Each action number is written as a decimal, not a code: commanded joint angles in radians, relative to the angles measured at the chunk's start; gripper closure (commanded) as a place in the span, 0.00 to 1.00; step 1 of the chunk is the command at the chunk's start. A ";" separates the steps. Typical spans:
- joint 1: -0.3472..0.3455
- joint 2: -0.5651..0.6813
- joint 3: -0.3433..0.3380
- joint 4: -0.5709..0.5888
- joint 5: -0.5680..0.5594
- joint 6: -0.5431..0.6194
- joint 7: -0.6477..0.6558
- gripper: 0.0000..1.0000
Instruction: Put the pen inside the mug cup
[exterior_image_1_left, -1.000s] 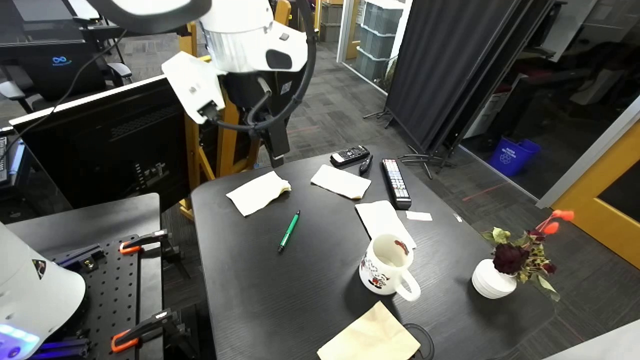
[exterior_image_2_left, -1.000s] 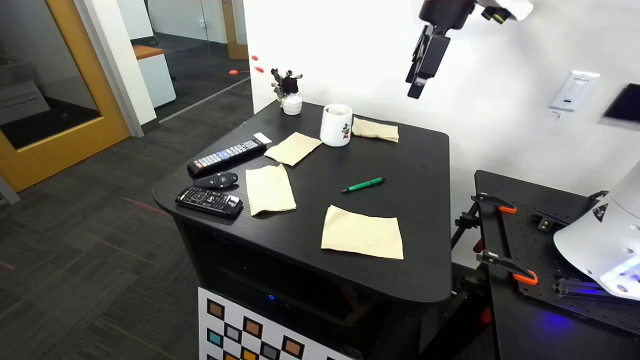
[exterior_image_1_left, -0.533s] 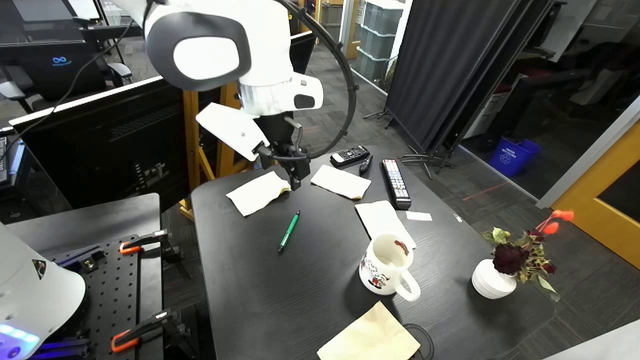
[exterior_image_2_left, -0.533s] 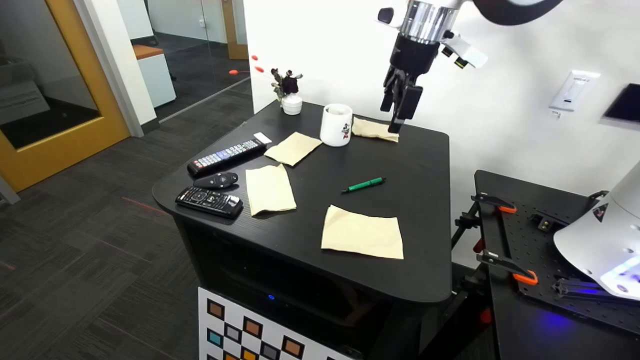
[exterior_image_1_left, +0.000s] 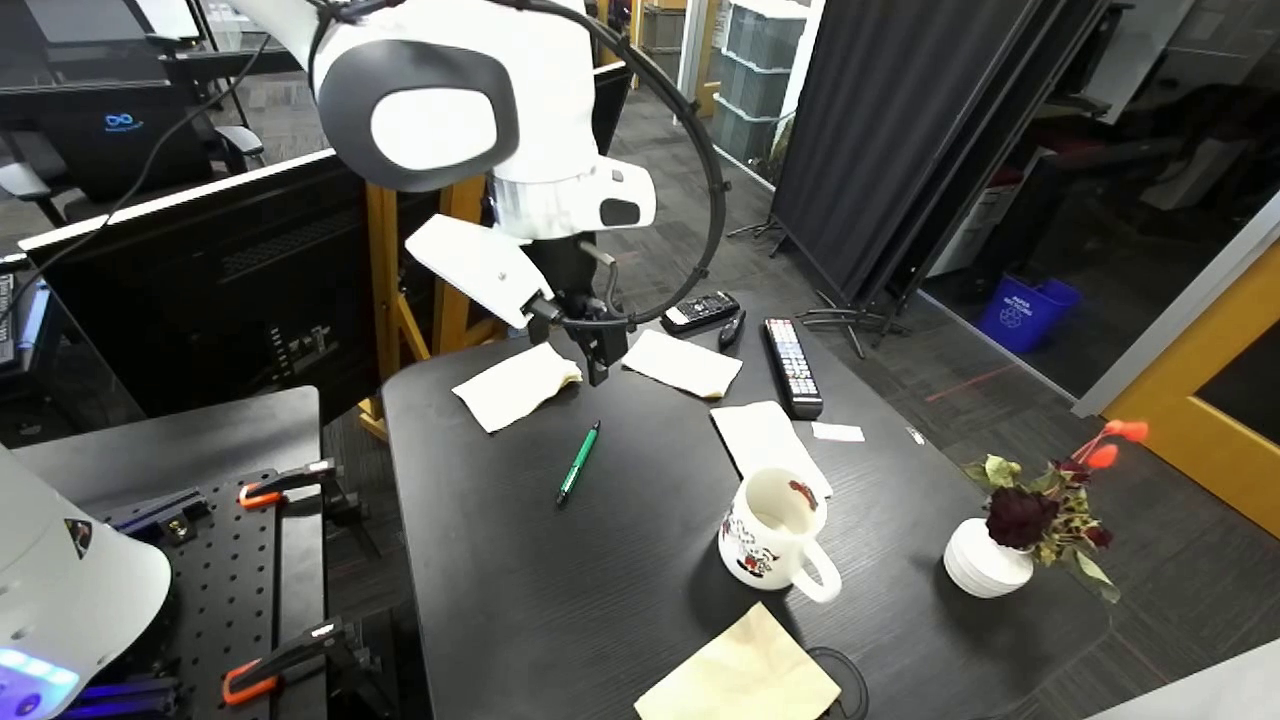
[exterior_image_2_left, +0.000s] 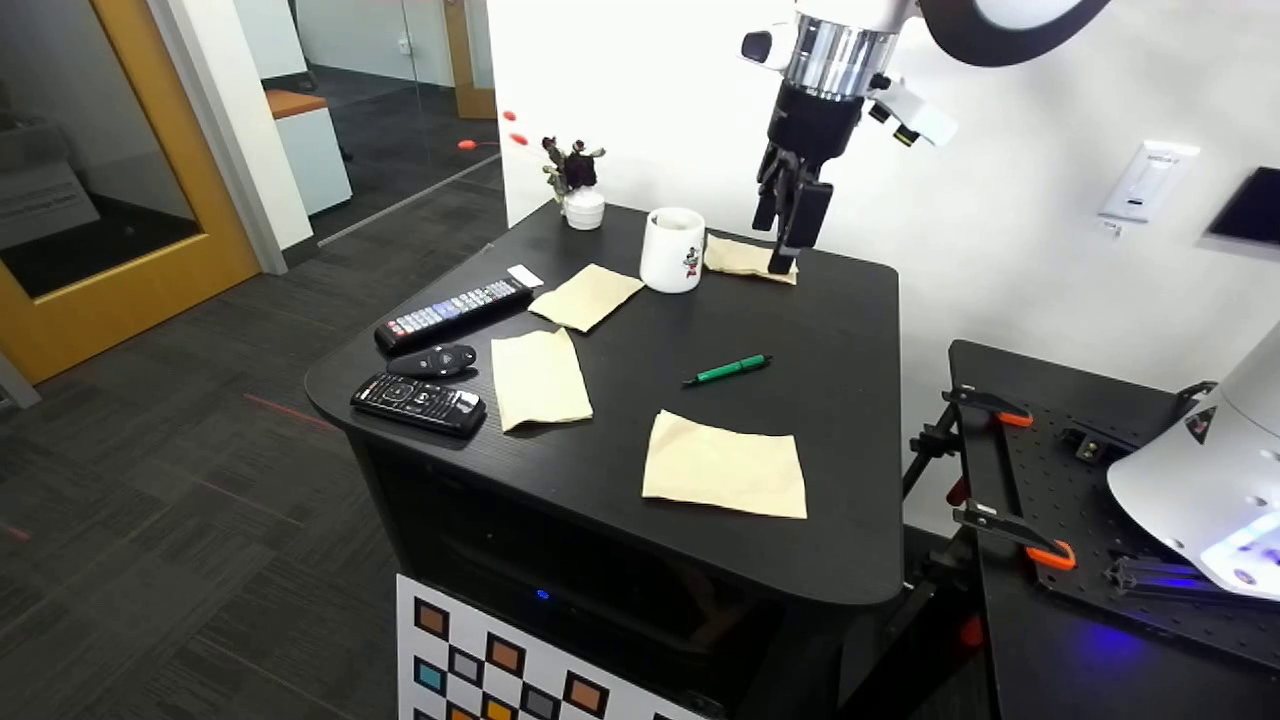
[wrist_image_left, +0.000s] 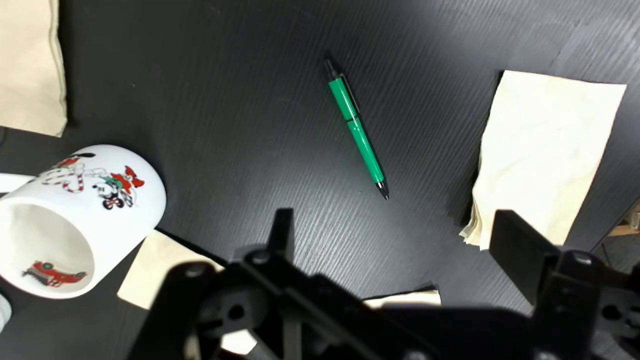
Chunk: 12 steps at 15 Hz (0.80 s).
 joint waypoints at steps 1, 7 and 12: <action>-0.010 0.091 0.000 0.043 0.022 0.035 -0.090 0.00; -0.049 0.287 0.032 0.128 0.075 0.151 -0.289 0.00; -0.112 0.421 0.091 0.228 0.079 0.126 -0.414 0.00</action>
